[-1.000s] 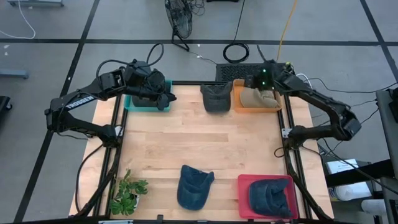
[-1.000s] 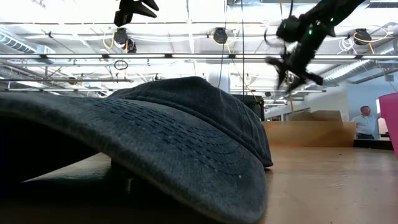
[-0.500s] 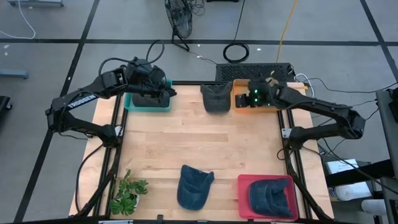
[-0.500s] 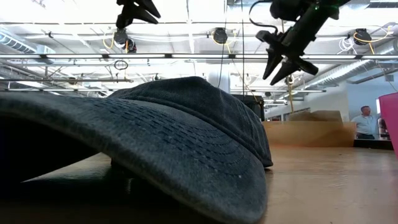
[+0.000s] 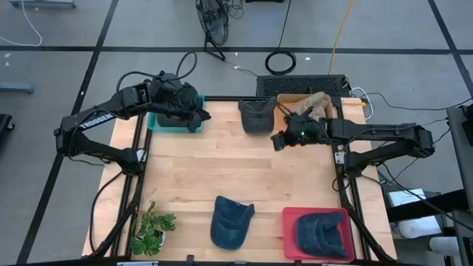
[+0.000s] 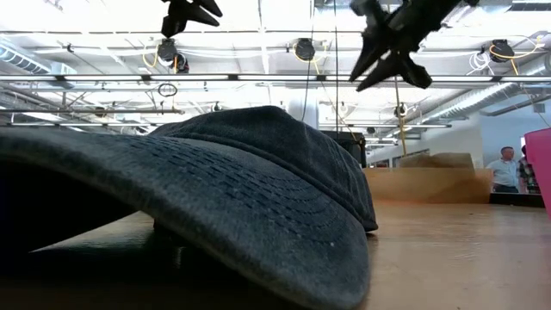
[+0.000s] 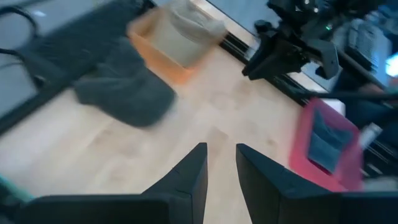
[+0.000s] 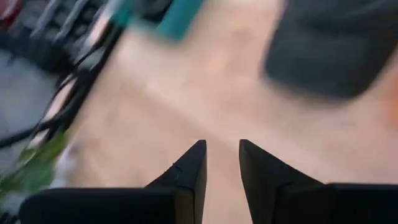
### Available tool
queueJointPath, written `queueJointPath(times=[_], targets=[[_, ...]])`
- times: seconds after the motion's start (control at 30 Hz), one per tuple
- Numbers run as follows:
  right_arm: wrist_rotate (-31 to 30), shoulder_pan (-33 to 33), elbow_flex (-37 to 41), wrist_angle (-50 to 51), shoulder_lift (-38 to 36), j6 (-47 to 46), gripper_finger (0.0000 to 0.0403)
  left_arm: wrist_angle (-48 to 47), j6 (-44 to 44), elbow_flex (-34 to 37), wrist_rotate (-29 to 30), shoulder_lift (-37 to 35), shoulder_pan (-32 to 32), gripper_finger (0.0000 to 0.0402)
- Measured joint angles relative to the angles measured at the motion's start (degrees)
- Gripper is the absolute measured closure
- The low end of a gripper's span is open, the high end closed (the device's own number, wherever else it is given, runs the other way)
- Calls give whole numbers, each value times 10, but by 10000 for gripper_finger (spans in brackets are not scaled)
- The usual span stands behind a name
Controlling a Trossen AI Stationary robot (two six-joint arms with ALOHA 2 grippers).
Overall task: Pick & Place hat
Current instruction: Put the blue cap into the red bin
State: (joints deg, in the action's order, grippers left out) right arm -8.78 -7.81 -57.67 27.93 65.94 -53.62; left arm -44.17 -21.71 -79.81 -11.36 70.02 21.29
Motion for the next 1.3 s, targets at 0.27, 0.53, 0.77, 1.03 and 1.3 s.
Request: queueJointPath(times=[0.27,0.53,0.77,1.03,1.3], targets=[[75,69,0,-31,5,-17,332,-24,51,0,-58,0,-57,309],[56,104,0,-201,27,38,332,-23,-83,0,73,0,-89,309],[59,152,-2,-314,84,63,332,-23,-189,0,65,-17,-122,309],[60,215,-54,-304,150,122,332,-22,-328,0,84,-64,-192,309],[74,224,-146,-223,206,148,332,5,-352,0,115,-101,-203,309]])
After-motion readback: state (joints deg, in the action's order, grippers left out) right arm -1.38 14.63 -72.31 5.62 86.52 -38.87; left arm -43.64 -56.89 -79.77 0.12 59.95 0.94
